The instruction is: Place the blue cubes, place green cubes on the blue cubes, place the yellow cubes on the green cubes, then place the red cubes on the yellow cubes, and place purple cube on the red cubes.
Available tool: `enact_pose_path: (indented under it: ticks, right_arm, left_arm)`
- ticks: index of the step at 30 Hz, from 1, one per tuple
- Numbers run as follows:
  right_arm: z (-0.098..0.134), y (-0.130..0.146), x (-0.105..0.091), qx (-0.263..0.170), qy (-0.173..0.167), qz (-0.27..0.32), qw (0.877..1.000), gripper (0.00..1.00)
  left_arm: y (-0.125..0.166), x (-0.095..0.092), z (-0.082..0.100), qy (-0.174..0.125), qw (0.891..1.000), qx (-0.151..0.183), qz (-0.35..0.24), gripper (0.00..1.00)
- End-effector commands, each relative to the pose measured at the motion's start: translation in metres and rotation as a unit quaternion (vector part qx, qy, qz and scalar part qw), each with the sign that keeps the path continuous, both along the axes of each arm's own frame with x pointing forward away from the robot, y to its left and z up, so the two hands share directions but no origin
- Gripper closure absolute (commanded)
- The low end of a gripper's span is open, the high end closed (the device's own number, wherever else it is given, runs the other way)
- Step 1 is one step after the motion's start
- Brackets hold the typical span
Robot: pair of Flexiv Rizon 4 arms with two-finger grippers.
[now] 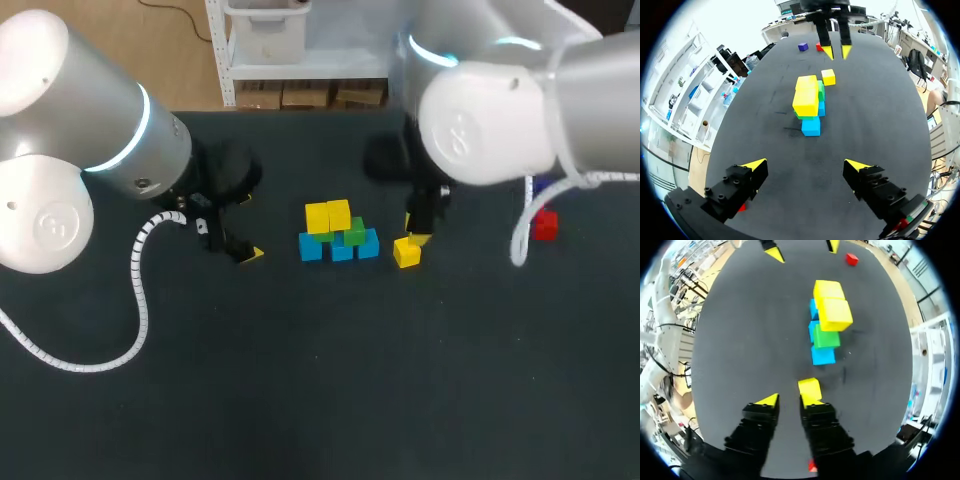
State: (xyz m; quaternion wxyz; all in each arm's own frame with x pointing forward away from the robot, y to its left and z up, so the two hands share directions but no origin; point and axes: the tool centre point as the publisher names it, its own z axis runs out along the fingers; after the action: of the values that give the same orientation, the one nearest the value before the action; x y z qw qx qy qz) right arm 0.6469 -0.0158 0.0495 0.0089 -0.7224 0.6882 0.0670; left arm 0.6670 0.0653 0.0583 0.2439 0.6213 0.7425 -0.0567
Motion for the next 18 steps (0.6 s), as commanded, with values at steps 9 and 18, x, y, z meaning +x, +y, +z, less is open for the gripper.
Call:
enact_pose_path:
  ticks: [9,18]
  right_arm:
    - [-0.025,-0.007,0.012,0.019,0.006,0.038,0.999,0.0]
    - [-0.022,-0.009,0.028,0.035,0.016,0.096,0.995,0.0]
  left_arm:
    - [0.001,0.001,0.0,0.0,1.0,-0.002,-0.003,0.0]
    - [0.001,0.001,0.0,0.0,1.0,-0.002,-0.003,0.0]
